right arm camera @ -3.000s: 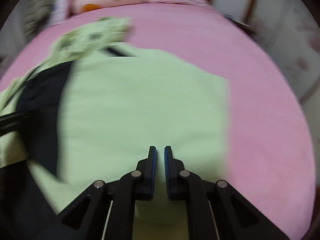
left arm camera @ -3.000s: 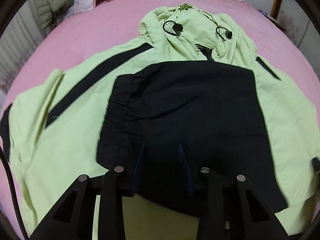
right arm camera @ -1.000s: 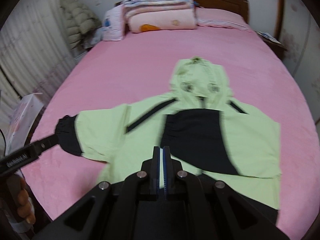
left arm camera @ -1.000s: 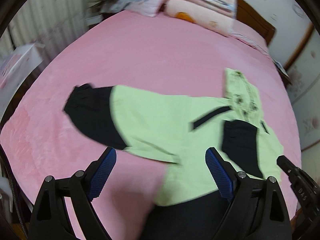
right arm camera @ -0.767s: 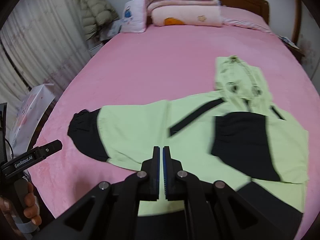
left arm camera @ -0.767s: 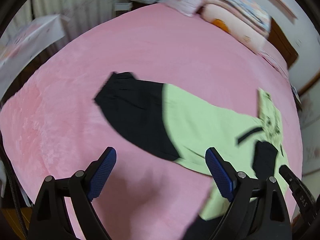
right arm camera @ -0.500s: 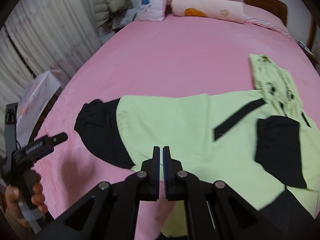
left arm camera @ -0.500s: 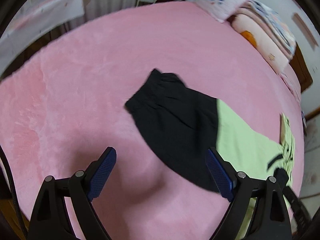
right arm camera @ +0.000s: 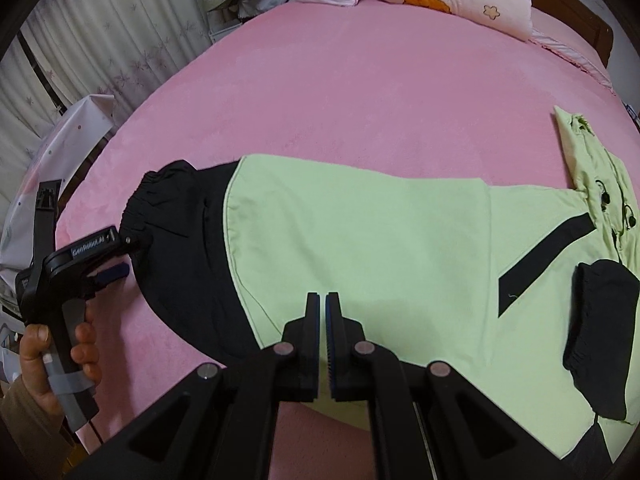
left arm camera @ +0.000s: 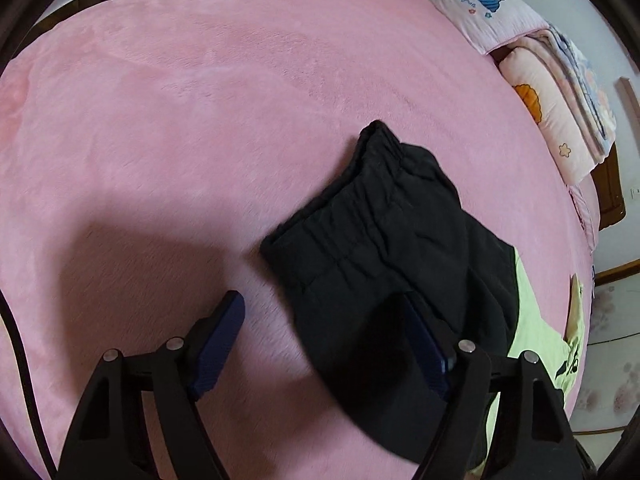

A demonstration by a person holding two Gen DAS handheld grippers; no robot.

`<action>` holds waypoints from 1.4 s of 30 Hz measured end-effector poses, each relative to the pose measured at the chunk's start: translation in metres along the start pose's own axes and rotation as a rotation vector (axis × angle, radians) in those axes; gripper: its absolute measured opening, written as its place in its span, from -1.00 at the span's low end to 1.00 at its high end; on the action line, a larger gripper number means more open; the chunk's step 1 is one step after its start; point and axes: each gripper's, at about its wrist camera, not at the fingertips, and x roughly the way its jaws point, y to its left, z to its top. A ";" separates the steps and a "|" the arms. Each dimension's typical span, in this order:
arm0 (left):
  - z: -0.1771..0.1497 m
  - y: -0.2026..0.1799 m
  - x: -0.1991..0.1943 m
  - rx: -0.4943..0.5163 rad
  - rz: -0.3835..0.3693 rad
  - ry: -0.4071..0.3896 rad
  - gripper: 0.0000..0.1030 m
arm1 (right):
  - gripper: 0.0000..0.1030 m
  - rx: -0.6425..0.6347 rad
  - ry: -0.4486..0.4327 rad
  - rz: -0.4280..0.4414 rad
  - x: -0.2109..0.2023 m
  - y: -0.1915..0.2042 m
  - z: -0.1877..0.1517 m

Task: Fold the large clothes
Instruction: 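Carry the sleeve across the jacket body and release with the left gripper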

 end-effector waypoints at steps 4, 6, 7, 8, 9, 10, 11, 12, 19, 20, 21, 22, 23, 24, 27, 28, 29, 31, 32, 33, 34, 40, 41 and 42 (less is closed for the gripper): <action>0.002 -0.018 0.008 0.058 0.022 -0.026 -0.23 | -0.95 0.017 0.025 -0.001 0.007 -0.004 -0.001; 0.005 -0.029 0.008 0.092 0.041 -0.026 -0.69 | -0.95 0.029 0.032 0.002 0.008 -0.006 -0.001; 0.005 -0.035 0.007 0.100 0.060 -0.026 -0.74 | -0.95 0.036 0.032 0.002 0.007 -0.007 -0.001; 0.005 -0.043 0.003 0.107 0.074 -0.039 -0.78 | -0.95 0.040 0.033 0.002 0.006 -0.008 -0.001; 0.007 -0.051 -0.005 0.118 0.078 -0.053 -0.79 | -0.95 0.047 0.033 0.002 0.005 -0.010 -0.002; 0.006 -0.059 -0.013 0.128 0.075 -0.073 -0.79 | -0.95 0.057 0.032 0.002 0.002 -0.013 -0.002; 0.004 -0.072 -0.027 0.143 0.059 -0.102 -0.80 | -0.95 0.066 0.030 0.001 -0.001 -0.016 -0.003; 0.002 -0.081 -0.039 0.160 0.041 -0.126 -0.80 | -0.95 0.074 0.026 0.001 -0.003 -0.018 -0.003; -0.045 -0.192 -0.117 0.369 -0.151 -0.188 -0.80 | -0.95 0.190 -0.017 -0.017 -0.038 -0.071 -0.013; -0.057 -0.210 -0.122 0.405 -0.179 -0.181 -0.80 | -0.95 0.218 -0.031 -0.016 -0.045 -0.082 -0.016; -0.068 -0.227 -0.126 0.442 -0.199 -0.175 -0.80 | -0.95 0.238 -0.042 -0.023 -0.051 -0.090 -0.019; -0.083 -0.250 -0.130 0.482 -0.216 -0.170 -0.80 | -0.95 0.264 -0.057 -0.033 -0.058 -0.102 -0.022; -0.094 -0.264 -0.132 0.512 -0.231 -0.166 -0.80 | -0.95 0.290 -0.072 -0.041 -0.067 -0.114 -0.025; -0.108 -0.280 -0.133 0.545 -0.247 -0.163 -0.80 | -0.95 0.313 -0.088 -0.052 -0.076 -0.126 -0.029; -0.150 -0.324 -0.132 0.624 -0.277 -0.147 -0.80 | -0.90 0.370 -0.143 -0.094 -0.104 -0.162 -0.046; -0.160 -0.334 -0.128 0.638 -0.278 -0.140 -0.80 | -0.86 0.382 -0.153 -0.107 -0.111 -0.172 -0.051; -0.175 -0.347 -0.121 0.658 -0.279 -0.124 -0.80 | -0.77 0.395 -0.162 -0.113 -0.117 -0.182 -0.058; -0.194 -0.362 -0.109 0.676 -0.277 -0.090 -0.80 | -0.69 0.414 -0.170 -0.122 -0.127 -0.202 -0.069; -0.203 -0.369 -0.102 0.683 -0.272 -0.067 -0.79 | -0.68 0.430 -0.168 -0.131 -0.131 -0.213 -0.078; -0.215 -0.377 -0.089 0.693 -0.264 -0.038 -0.79 | -0.68 0.438 -0.164 -0.136 -0.133 -0.221 -0.082; -0.224 -0.382 -0.082 0.702 -0.255 -0.021 -0.79 | -0.67 0.449 -0.156 -0.139 -0.136 -0.233 -0.088; -0.300 -0.393 -0.023 0.801 -0.155 0.104 -0.75 | -0.67 0.501 -0.093 -0.142 -0.136 -0.276 -0.121; -0.306 -0.392 -0.017 0.809 -0.136 0.117 -0.72 | -0.67 0.498 -0.077 -0.142 -0.135 -0.283 -0.125; -0.313 -0.389 -0.010 0.818 -0.112 0.138 -0.70 | -0.67 0.495 -0.071 -0.143 -0.134 -0.284 -0.128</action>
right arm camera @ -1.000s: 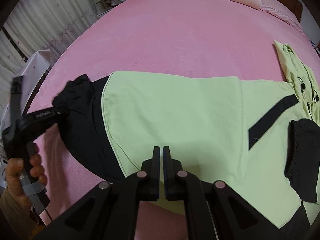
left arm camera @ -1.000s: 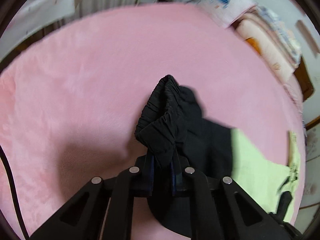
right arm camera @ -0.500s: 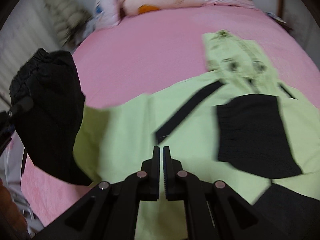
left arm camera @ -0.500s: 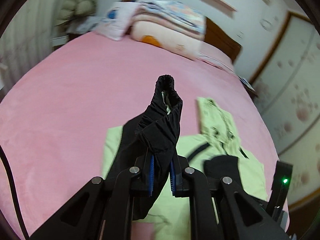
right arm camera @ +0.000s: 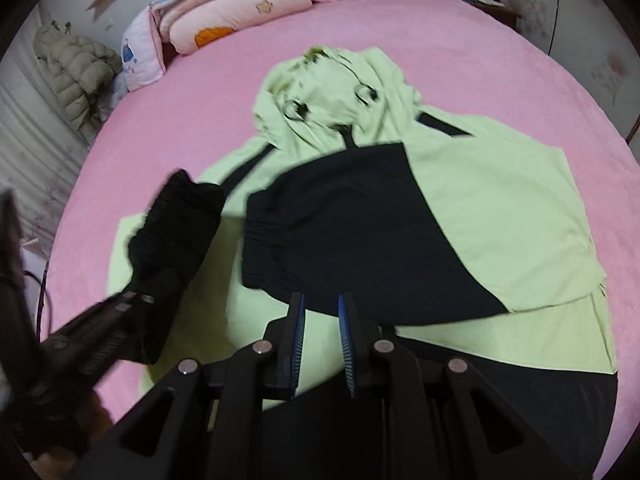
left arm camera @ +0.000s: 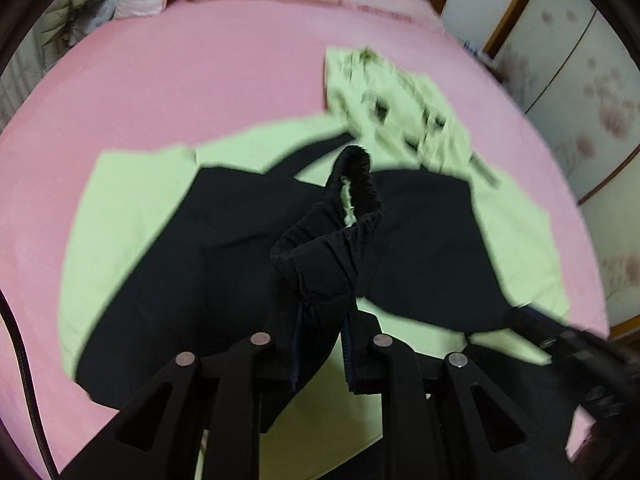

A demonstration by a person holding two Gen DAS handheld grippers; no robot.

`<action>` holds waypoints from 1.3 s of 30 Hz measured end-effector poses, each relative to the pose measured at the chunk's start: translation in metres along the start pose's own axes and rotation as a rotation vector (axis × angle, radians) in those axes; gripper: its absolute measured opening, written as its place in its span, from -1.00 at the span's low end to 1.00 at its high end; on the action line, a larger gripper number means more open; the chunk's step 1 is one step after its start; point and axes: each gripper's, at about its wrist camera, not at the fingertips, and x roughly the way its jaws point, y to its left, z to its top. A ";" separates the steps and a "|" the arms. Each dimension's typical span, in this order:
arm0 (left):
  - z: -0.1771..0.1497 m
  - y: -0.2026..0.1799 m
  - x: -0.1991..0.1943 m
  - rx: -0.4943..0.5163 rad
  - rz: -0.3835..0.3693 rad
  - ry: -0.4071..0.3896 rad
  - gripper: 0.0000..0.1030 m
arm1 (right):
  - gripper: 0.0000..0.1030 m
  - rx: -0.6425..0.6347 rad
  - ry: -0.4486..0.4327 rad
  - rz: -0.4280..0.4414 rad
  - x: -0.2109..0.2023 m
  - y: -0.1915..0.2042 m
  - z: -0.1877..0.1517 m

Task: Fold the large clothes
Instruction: 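Carry the sleeve across the jacket body and release with the left gripper, then grasp the black elastic hem of the jacket with the right gripper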

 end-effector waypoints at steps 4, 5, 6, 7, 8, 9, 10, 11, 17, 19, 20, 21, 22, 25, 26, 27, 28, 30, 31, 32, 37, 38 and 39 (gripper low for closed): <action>-0.005 0.004 0.003 -0.023 -0.025 0.018 -0.20 | -0.62 -0.016 0.016 0.016 0.002 -0.010 0.000; -0.006 0.007 -0.001 -0.027 -0.040 0.016 0.02 | -0.55 -0.021 0.015 0.025 0.002 -0.010 0.000; -0.006 0.007 -0.007 -0.029 -0.052 0.007 0.09 | -0.47 -0.027 0.013 0.032 0.002 -0.009 0.001; -0.007 0.007 -0.014 -0.026 -0.061 -0.005 0.14 | -0.44 -0.032 0.011 0.044 0.002 -0.007 0.002; -0.006 0.010 -0.021 -0.019 -0.069 -0.014 0.17 | -0.39 -0.035 0.009 0.059 0.003 -0.006 0.003; -0.005 0.010 -0.031 -0.005 -0.068 -0.026 0.19 | -0.37 -0.038 0.008 0.072 0.003 -0.003 0.005; -0.005 0.011 -0.038 0.001 -0.060 -0.034 0.21 | -0.37 -0.041 0.009 0.080 0.003 -0.001 0.006; -0.008 0.014 -0.047 0.005 -0.050 -0.044 0.22 | -0.37 -0.047 0.012 0.096 0.004 0.003 0.007; -0.029 0.063 -0.081 -0.070 0.040 -0.057 0.26 | -0.37 -0.058 0.043 0.162 0.018 0.023 0.010; -0.041 0.087 -0.082 -0.114 0.079 -0.032 0.26 | -0.37 -0.047 0.067 0.185 0.029 0.027 0.009; -0.047 0.098 -0.079 -0.136 0.100 -0.014 0.26 | -0.37 -0.039 0.084 0.192 0.036 0.028 0.008; -0.053 0.111 -0.075 -0.169 0.121 0.012 0.26 | -0.37 -0.026 0.108 0.207 0.044 0.029 0.007; -0.060 0.124 -0.071 -0.201 0.131 0.032 0.26 | -0.37 -0.013 0.128 0.222 0.050 0.028 0.006; -0.073 0.152 -0.064 -0.279 0.134 0.059 0.26 | -0.37 0.054 0.193 0.274 0.071 0.026 0.001; -0.076 0.158 -0.062 -0.297 0.134 0.063 0.26 | -0.37 0.077 0.207 0.289 0.076 0.025 -0.001; -0.077 0.162 -0.059 -0.307 0.132 0.063 0.26 | -0.37 0.095 0.217 0.298 0.082 0.024 -0.003; -0.079 0.164 -0.057 -0.313 0.127 0.061 0.26 | -0.37 0.111 0.227 0.302 0.087 0.024 -0.005; -0.079 0.168 -0.053 -0.327 0.111 0.057 0.26 | -0.37 0.148 0.245 0.303 0.097 0.022 -0.008; -0.079 0.168 -0.053 -0.327 0.103 0.055 0.26 | -0.37 0.162 0.248 0.305 0.101 0.020 -0.008; -0.078 0.167 -0.051 -0.323 0.096 0.054 0.26 | -0.36 0.177 0.248 0.306 0.105 0.019 -0.010; -0.080 0.156 -0.044 -0.288 0.071 0.064 0.26 | -0.35 0.189 0.230 0.321 0.116 0.016 -0.011; -0.081 0.154 -0.044 -0.282 0.066 0.063 0.26 | -0.35 0.179 0.221 0.319 0.116 0.017 -0.010; -0.081 0.151 -0.043 -0.274 0.063 0.064 0.26 | -0.35 0.167 0.215 0.316 0.117 0.019 -0.010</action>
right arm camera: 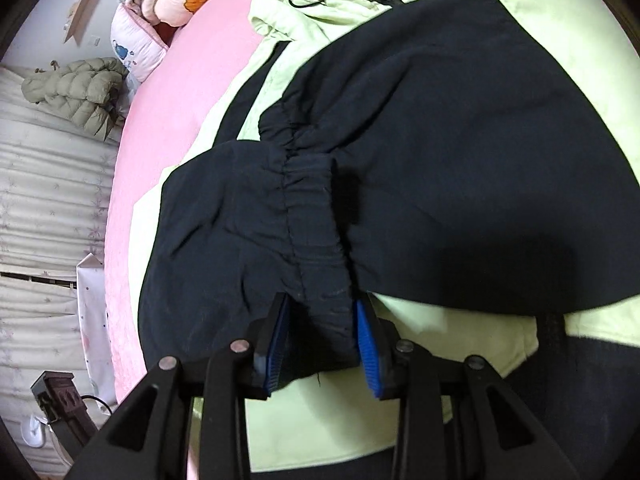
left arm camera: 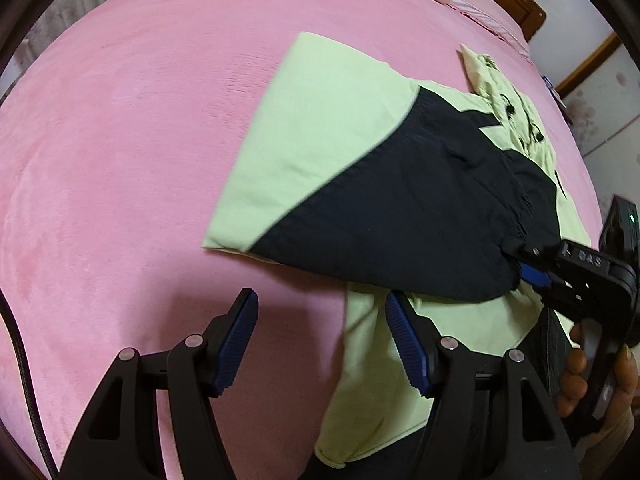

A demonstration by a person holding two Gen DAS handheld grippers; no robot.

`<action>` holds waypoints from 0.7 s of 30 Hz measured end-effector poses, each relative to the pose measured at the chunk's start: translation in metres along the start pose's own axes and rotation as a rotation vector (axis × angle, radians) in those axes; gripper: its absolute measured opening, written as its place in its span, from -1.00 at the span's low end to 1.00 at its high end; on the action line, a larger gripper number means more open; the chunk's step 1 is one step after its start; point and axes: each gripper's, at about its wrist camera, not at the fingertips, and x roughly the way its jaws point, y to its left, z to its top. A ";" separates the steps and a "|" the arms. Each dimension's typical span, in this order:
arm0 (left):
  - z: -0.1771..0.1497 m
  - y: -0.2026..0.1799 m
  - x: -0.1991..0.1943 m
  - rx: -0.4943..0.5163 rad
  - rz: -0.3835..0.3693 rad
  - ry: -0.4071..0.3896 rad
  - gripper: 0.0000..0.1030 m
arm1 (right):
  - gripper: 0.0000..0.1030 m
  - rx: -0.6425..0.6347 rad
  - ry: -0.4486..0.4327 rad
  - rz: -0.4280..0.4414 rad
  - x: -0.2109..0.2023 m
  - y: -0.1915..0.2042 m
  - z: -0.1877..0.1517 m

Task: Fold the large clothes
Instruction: 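Grasp the black elastic hem of the jacket with the right gripper, then lift the hem and fold the jacket side over with the right gripper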

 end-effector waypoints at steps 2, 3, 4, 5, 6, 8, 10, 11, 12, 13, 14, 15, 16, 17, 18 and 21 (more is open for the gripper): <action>-0.002 -0.003 0.000 0.012 0.002 0.001 0.26 | -0.35 -0.021 -0.005 -0.008 0.001 0.004 0.002; -0.003 -0.004 0.001 0.017 0.003 0.002 0.26 | -0.35 -0.042 -0.010 -0.014 0.001 0.006 0.002; -0.003 -0.005 0.001 0.019 0.005 0.002 0.26 | -0.33 -0.059 -0.014 -0.016 0.001 0.008 0.002; -0.004 -0.005 0.001 0.019 0.007 0.003 0.26 | -0.33 -0.092 -0.021 -0.025 0.000 0.012 0.001; -0.004 -0.006 0.001 0.018 0.009 0.002 0.26 | -0.43 -0.118 -0.025 -0.035 0.000 0.016 0.001; -0.004 -0.008 0.001 0.016 0.017 0.000 0.26 | -0.51 -0.188 -0.030 -0.059 -0.006 0.026 -0.004; -0.004 -0.011 0.001 0.016 0.021 -0.003 0.26 | -0.54 -0.227 -0.056 -0.060 -0.018 0.033 -0.007; -0.004 -0.012 0.001 0.016 0.025 -0.005 0.26 | -0.54 -0.255 -0.089 -0.056 -0.032 0.040 -0.009; -0.005 -0.013 0.000 0.017 0.028 -0.007 0.26 | -0.55 -0.279 -0.116 -0.053 -0.044 0.046 -0.010; -0.005 -0.014 0.000 0.017 0.034 -0.009 0.26 | -0.55 -0.310 -0.155 -0.055 -0.059 0.054 -0.012; -0.005 -0.016 0.000 0.016 0.038 -0.011 0.26 | -0.55 -0.339 -0.191 -0.057 -0.073 0.059 -0.013; -0.005 -0.018 0.000 0.015 0.039 -0.012 0.26 | -0.55 -0.375 -0.234 -0.056 -0.089 0.066 -0.014; -0.005 -0.020 0.001 0.012 0.040 -0.013 0.26 | -0.55 -0.410 -0.277 -0.059 -0.105 0.074 -0.014; -0.004 -0.023 0.001 0.009 0.039 -0.015 0.26 | -0.56 -0.452 -0.336 -0.065 -0.126 0.082 -0.014; -0.004 -0.026 0.002 0.007 0.038 -0.018 0.26 | -0.56 -0.471 -0.369 -0.070 -0.137 0.085 -0.013; 0.000 -0.041 0.006 0.015 0.061 -0.036 0.26 | -0.57 -0.518 -0.484 -0.087 -0.178 0.093 -0.004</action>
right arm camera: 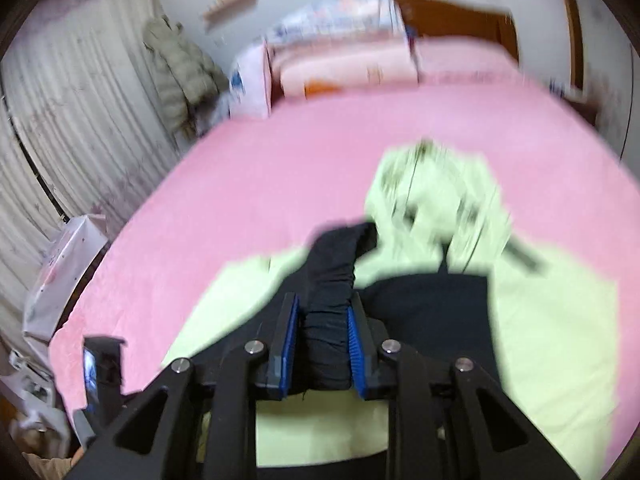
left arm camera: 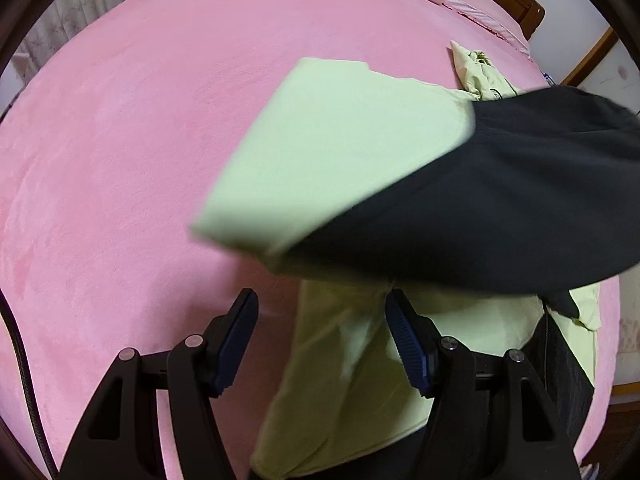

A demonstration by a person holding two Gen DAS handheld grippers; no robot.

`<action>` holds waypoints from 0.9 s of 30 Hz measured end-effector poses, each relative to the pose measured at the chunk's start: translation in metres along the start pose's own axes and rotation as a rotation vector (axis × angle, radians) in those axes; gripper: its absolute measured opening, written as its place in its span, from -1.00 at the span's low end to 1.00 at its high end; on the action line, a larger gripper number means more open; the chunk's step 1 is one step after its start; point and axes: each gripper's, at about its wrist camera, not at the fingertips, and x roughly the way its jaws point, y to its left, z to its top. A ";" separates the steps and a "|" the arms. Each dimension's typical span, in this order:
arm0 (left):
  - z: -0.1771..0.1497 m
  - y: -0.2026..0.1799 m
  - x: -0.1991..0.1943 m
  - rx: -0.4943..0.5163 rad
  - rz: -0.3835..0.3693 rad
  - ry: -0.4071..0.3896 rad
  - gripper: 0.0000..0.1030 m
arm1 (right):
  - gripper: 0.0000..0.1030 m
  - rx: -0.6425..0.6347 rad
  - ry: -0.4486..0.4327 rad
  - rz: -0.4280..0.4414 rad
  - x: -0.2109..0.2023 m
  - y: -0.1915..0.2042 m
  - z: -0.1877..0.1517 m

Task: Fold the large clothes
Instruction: 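Lift the hem and fold the jacket side over with the right gripper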

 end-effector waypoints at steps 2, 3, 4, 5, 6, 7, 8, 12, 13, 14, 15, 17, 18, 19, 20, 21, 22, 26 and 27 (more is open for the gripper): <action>0.002 -0.007 0.004 0.004 0.027 -0.005 0.26 | -0.70 -0.012 -0.058 -0.022 -0.017 -0.010 0.013; 0.003 -0.012 0.007 0.007 0.051 -0.005 0.26 | -0.88 -0.024 -0.085 -0.039 -0.024 -0.014 0.019; 0.005 -0.018 0.010 0.010 0.090 -0.010 0.26 | -0.88 -0.033 -0.103 -0.060 -0.029 -0.015 0.023; 0.005 -0.020 0.012 0.011 0.115 -0.014 0.26 | -0.88 -0.044 -0.126 -0.088 -0.034 -0.022 0.027; 0.007 -0.024 0.014 0.011 0.143 -0.016 0.26 | -0.88 -0.054 -0.137 -0.115 -0.038 -0.028 0.030; 0.008 -0.026 0.016 0.008 0.154 -0.017 0.22 | -0.88 -0.063 -0.140 -0.144 -0.038 -0.033 0.032; 0.009 -0.028 0.016 0.004 0.154 -0.021 0.08 | -0.88 -0.062 -0.144 -0.178 -0.041 -0.042 0.030; 0.008 -0.031 0.015 0.006 0.150 -0.024 -0.14 | -0.88 -0.042 -0.118 -0.288 -0.042 -0.075 0.014; 0.006 -0.032 0.015 0.012 0.153 -0.021 -0.25 | -0.88 -0.040 -0.103 -0.317 -0.040 -0.086 0.009; 0.005 -0.032 0.016 0.015 0.156 -0.017 -0.30 | -0.88 -0.030 -0.079 -0.350 -0.036 -0.098 0.001; 0.004 -0.033 0.016 0.019 0.159 -0.016 -0.31 | -0.88 -0.009 -0.051 -0.378 -0.031 -0.113 -0.009; 0.001 -0.032 0.015 0.022 0.163 -0.020 -0.31 | -0.88 0.042 0.006 -0.430 -0.020 -0.141 -0.027; 0.008 -0.041 0.024 0.024 0.166 -0.020 -0.31 | -0.88 0.059 0.028 -0.450 -0.015 -0.152 -0.037; 0.007 -0.042 0.024 0.027 0.169 -0.019 -0.31 | -0.88 0.078 0.059 -0.469 -0.007 -0.163 -0.048; 0.007 -0.044 0.025 0.031 0.171 -0.018 -0.31 | -0.88 0.096 0.085 -0.477 -0.001 -0.172 -0.056; 0.006 -0.046 0.025 0.035 0.174 -0.018 -0.31 | -0.88 0.124 0.120 -0.481 0.007 -0.183 -0.067; 0.005 -0.047 0.025 0.043 0.180 -0.019 -0.32 | -0.88 0.140 0.143 -0.480 0.010 -0.190 -0.078; 0.000 -0.048 0.025 0.089 0.208 -0.021 -0.33 | -0.87 0.163 0.241 -0.495 0.037 -0.205 -0.112; -0.001 -0.048 0.024 0.097 0.212 -0.019 -0.33 | -0.85 0.168 0.271 -0.493 0.044 -0.207 -0.116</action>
